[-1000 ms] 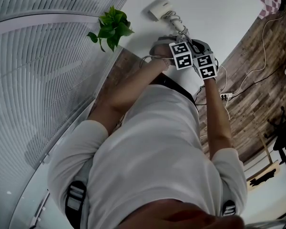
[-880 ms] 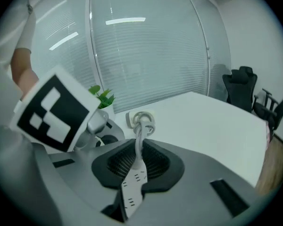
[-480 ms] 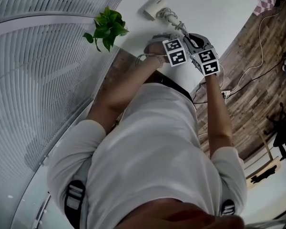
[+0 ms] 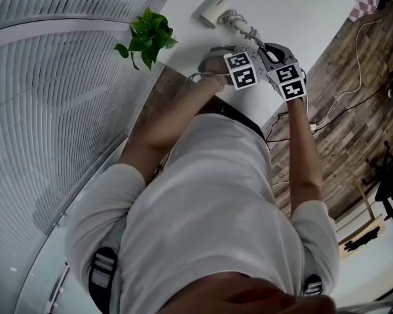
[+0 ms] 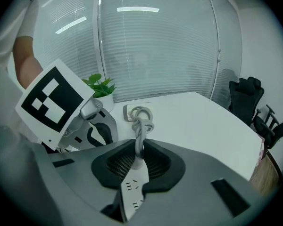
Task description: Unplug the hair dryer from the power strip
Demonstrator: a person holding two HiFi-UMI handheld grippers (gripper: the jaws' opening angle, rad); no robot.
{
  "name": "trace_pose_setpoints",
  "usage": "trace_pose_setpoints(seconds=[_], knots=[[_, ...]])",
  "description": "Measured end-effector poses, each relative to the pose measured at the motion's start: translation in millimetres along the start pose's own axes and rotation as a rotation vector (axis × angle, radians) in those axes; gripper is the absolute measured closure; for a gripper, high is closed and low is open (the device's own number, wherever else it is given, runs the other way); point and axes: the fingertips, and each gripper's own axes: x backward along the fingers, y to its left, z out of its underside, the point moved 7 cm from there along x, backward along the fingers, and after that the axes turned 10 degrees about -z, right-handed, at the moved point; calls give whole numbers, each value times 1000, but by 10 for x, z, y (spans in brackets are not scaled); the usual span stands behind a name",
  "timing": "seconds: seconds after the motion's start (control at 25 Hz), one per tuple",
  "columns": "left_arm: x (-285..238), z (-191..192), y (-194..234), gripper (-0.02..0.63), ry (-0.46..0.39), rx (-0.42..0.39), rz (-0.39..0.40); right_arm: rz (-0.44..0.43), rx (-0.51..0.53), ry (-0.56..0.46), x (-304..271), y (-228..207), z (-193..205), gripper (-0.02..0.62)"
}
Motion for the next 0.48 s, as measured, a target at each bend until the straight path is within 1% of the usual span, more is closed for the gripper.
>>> trace_pose_setpoints(seconds=[0.24,0.48], knots=[[21,3,4,577,-10,10,2,24,49,58,32,-197,10,525],[12,5,-13,577,-9,-3,-14,44,98,109,37,-415,0,523]])
